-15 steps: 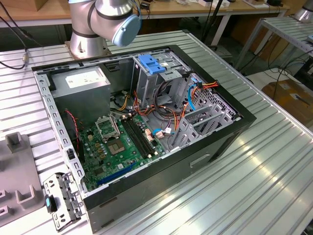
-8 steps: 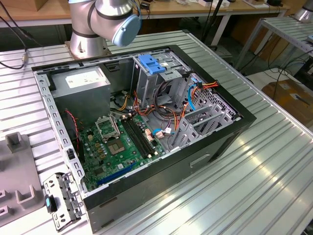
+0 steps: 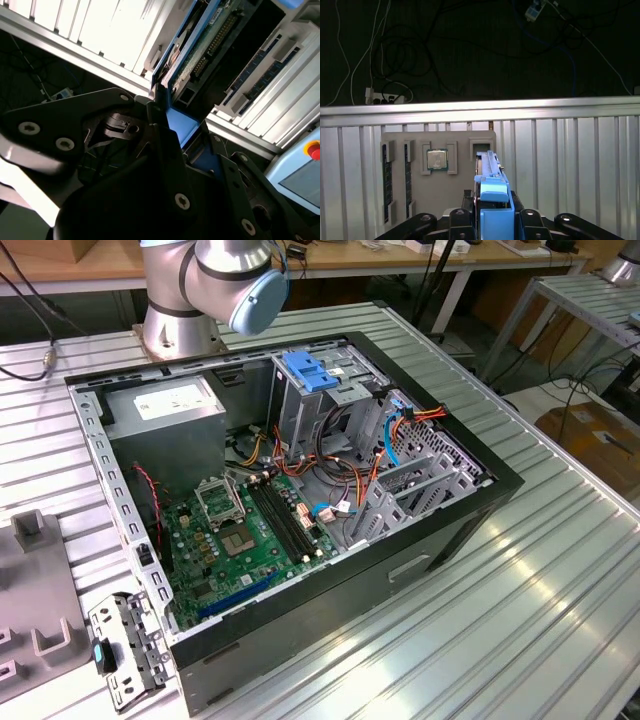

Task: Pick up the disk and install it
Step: 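Pick up the disk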

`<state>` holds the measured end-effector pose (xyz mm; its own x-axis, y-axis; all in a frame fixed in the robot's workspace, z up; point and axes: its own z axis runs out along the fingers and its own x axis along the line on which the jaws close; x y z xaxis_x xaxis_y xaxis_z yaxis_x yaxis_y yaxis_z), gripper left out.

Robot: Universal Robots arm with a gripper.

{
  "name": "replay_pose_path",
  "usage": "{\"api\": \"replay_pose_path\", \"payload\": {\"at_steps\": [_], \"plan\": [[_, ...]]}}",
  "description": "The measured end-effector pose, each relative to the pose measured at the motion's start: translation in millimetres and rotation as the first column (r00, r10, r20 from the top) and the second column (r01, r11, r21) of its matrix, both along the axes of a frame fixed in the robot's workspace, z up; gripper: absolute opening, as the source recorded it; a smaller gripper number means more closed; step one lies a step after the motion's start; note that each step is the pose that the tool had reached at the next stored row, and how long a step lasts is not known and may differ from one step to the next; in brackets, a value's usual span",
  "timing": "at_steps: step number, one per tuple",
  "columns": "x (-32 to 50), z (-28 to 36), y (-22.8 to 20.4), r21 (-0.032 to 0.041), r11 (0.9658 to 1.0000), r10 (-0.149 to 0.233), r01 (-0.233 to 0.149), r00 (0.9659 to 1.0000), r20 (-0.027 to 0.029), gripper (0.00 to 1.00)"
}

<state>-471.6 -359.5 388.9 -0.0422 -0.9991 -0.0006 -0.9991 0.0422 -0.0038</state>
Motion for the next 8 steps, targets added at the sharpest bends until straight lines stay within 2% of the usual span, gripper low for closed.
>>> {"api": "replay_pose_path", "payload": {"at_steps": [8], "plan": [[0.0,2.3,0.0,0.0,1.0,0.0,0.0,1.0,-0.0001,0.37]]}}
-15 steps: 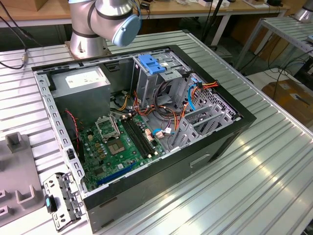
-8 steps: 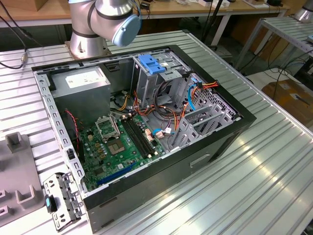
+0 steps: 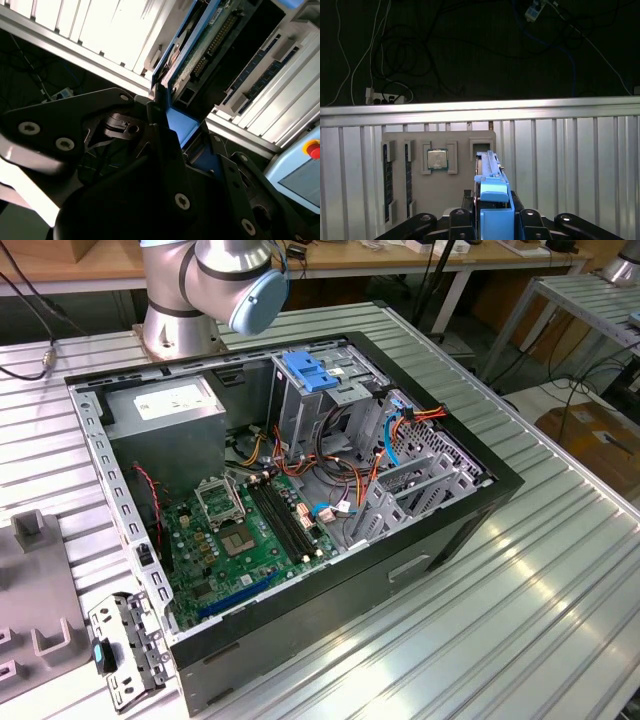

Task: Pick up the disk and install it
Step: 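Pick up the disk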

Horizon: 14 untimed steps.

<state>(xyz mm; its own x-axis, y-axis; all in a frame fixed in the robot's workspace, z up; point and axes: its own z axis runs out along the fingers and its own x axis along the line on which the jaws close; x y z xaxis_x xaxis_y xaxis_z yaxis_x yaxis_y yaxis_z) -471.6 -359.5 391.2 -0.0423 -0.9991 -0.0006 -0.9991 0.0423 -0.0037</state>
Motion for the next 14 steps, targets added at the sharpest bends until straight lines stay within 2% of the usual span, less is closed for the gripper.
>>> {"api": "replay_pose_path", "payload": {"at_steps": [14], "plan": [[0.0,3.8,0.0,0.0,1.0,0.0,0.0,1.0,-0.0001,0.37]]}}
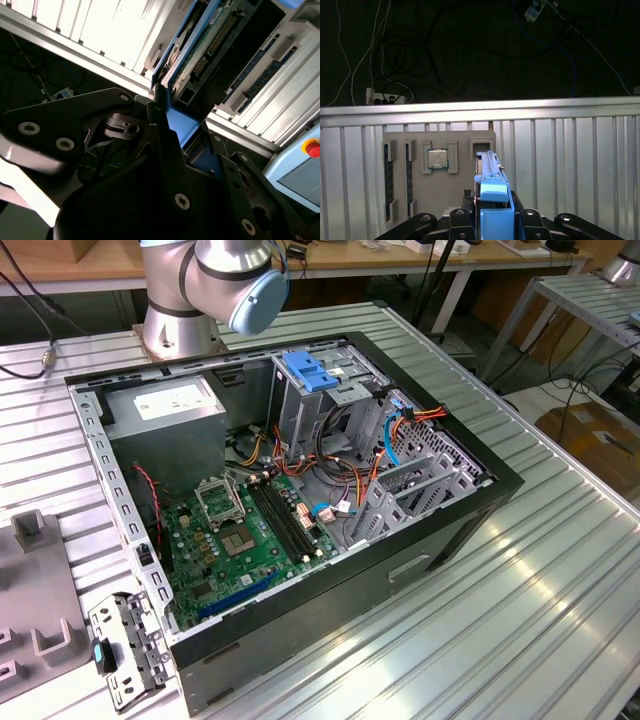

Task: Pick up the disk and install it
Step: 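Pick up the disk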

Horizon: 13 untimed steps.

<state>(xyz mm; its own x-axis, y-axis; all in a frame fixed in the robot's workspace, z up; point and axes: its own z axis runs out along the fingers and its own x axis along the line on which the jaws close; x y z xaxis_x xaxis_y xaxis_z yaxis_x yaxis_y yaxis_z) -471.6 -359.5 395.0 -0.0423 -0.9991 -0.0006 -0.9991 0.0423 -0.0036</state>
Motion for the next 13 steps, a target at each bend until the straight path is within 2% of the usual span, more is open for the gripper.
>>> {"api": "replay_pose_path", "payload": {"at_steps": [13], "plan": [[0.0,2.0,0.0,0.0,1.0,0.0,0.0,1.0,-0.0001,0.37]]}}
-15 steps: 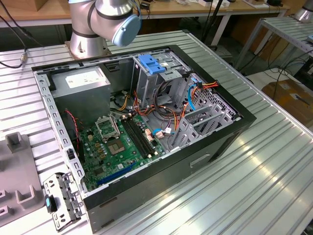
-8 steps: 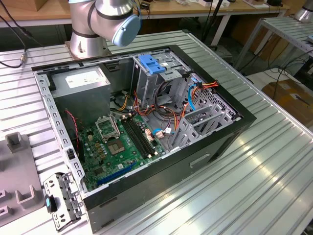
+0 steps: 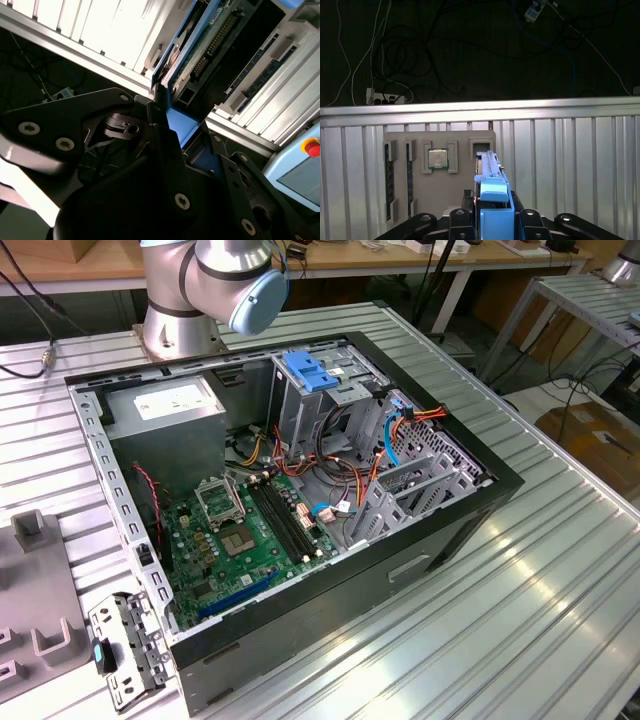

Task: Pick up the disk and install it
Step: 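Pick up the disk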

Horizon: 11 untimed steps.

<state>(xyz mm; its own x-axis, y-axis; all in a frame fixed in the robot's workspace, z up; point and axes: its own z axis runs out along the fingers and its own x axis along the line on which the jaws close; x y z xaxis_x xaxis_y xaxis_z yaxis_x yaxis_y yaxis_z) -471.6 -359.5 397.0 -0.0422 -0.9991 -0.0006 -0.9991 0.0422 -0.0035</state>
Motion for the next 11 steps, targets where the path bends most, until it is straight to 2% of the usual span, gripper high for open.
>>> {"api": "replay_pose_path", "payload": {"at_steps": [11], "plan": [[0.0,0.8,0.0,-0.0001,1.0,0.0,0.0,1.0,-0.0002,0.37]]}}
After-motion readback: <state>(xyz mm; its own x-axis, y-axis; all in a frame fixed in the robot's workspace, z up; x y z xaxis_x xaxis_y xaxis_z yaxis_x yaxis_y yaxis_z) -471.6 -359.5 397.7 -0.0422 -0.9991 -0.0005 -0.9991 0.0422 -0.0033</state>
